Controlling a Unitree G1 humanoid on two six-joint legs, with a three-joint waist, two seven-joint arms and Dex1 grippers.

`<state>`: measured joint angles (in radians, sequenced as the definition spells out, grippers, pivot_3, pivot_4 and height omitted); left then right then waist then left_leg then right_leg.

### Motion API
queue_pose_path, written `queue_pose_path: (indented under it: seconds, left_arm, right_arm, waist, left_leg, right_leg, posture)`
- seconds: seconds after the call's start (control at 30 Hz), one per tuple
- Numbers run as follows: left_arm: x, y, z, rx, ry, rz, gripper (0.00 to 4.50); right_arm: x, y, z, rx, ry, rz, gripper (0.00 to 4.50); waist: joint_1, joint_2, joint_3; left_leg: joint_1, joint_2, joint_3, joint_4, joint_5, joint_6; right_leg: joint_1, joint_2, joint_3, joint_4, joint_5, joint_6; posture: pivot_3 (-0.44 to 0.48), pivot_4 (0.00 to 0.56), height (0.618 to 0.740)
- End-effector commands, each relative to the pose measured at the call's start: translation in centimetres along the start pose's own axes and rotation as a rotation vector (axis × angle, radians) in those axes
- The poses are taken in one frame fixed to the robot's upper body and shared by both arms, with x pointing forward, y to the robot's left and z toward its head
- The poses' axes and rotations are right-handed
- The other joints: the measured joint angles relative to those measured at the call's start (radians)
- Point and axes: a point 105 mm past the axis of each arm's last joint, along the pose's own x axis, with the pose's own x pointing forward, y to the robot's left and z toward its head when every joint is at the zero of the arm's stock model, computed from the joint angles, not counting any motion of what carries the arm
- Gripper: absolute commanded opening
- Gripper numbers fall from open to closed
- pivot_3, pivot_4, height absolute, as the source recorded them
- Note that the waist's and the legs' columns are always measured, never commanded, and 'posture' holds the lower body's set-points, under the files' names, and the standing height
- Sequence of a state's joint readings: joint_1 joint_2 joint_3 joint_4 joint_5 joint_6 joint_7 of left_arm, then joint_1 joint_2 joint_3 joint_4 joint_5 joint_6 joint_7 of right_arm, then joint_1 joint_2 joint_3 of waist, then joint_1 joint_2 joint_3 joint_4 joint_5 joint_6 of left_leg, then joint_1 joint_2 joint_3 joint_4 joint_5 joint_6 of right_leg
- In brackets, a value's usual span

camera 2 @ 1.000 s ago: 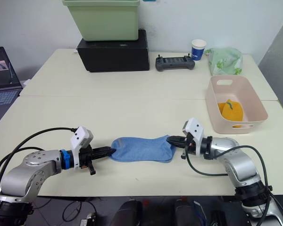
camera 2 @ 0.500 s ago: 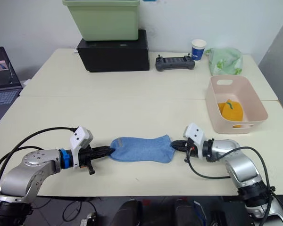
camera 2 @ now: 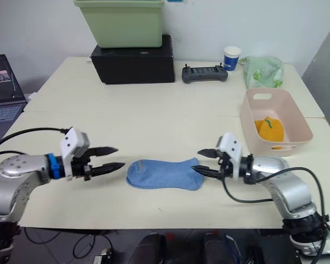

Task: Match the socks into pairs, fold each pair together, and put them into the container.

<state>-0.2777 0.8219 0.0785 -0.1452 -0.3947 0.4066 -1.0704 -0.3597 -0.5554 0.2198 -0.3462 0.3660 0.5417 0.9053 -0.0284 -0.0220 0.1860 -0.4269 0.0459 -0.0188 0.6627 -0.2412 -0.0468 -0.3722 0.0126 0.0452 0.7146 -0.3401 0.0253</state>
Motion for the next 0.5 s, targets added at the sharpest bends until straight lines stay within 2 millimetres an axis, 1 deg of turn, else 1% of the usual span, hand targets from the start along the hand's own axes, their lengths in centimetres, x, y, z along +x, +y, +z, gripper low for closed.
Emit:
queue_pose_path:
  seconds: [0.03, 0.1, 0.13, 0.2, 0.3, 0.37, 0.43, 0.5]
  left_arm:
    - [2.8, -1.8, 0.4, 0.091, -0.023, -0.072, 1.73]
    - [4.1, -2.7, 0.3, 0.085, -0.037, -0.092, 1.04]
    - [4.6, -3.2, -0.2, 0.078, -0.034, -0.098, 0.69]
    - [5.2, -3.9, -1.4, 0.089, 0.000, -0.112, 0.07]
    - [5.2, -4.1, -3.2, 0.071, 0.053, -0.103, 0.01]
    - [4.8, -3.8, -4.2, 0.057, 0.088, -0.088, 0.01]
    - [4.4, -3.5, -4.8, 0.057, 0.104, -0.074, 0.01]
    - [4.0, -3.3, -4.9, 0.048, 0.100, -0.064, 0.01]
  right_arm:
    - [1.7, 0.1, -0.3, -0.078, 0.015, 0.009, 1.07]
    - [2.8, 0.1, -1.1, -0.112, 0.038, 0.012, 0.32]
    - [3.3, 0.0, -1.8, -0.110, 0.050, 0.005, 0.01]
    - [3.8, 0.0, -3.1, -0.102, 0.082, -0.004, 0.00]
    - [3.4, -0.4, -4.8, -0.107, 0.131, -0.028, 0.00]
    - [2.4, -0.6, -5.8, -0.104, 0.163, -0.038, 0.00]
    - [1.6, -0.8, -6.2, -0.098, 0.174, -0.053, 0.00]
    - [0.9, -1.0, -6.1, -0.082, 0.166, -0.068, 0.00]
  waist:
    - [0.000, 0.000, 0.000]
    - [-0.001, 0.000, 0.000]
    - [-0.001, 0.000, 0.000]
    - [-0.003, 0.000, 0.000]
    - [-0.002, 0.000, 0.000]
    - [-0.001, 0.000, 0.000]
    - [-0.001, 0.000, 0.000]
    - [-0.001, 0.000, 0.000]
  left_leg:
    - [0.000, 0.000, 0.001, 0.000, 0.000, 0.000]
    - [0.000, 0.000, 0.001, 0.000, 0.000, 0.000]
    - [0.000, 0.000, 0.001, 0.000, 0.000, 0.000]
    - [0.000, 0.001, 0.001, 0.000, 0.000, 0.000]
    - [0.000, 0.001, 0.000, 0.000, 0.000, 0.000]
    - [0.000, 0.001, 0.000, 0.000, 0.000, 0.000]
    - [0.000, 0.001, 0.000, 0.000, 0.000, 0.000]
    - [0.001, 0.001, 0.000, 0.000, 0.000, 0.000]
  right_leg:
    - [0.000, 0.000, 0.001, 0.000, 0.000, 0.000]
    - [0.000, 0.000, 0.001, -0.001, 0.000, 0.000]
    - [0.000, 0.000, 0.001, -0.001, 0.000, 0.000]
    - [-0.001, 0.000, 0.001, 0.000, 0.000, 0.000]
    - [-0.001, 0.000, 0.001, 0.001, 0.000, 0.000]
    - [-0.001, 0.000, 0.000, 0.001, 0.000, 0.000]
    - [0.000, 0.000, 0.000, 0.001, 0.000, 0.000]
    - [0.001, 0.000, 0.000, 0.001, 0.000, 0.000]
  posture:
    - [0.000, 0.150, 0.740]
    - [0.000, 0.150, 0.740]
    - [0.000, 0.150, 0.740]
    - [0.000, 0.150, 0.740]
    - [0.000, 0.150, 0.740]
    - [0.000, 0.150, 0.740]
    - [0.000, 0.150, 0.740]
    - [0.000, 0.150, 0.740]
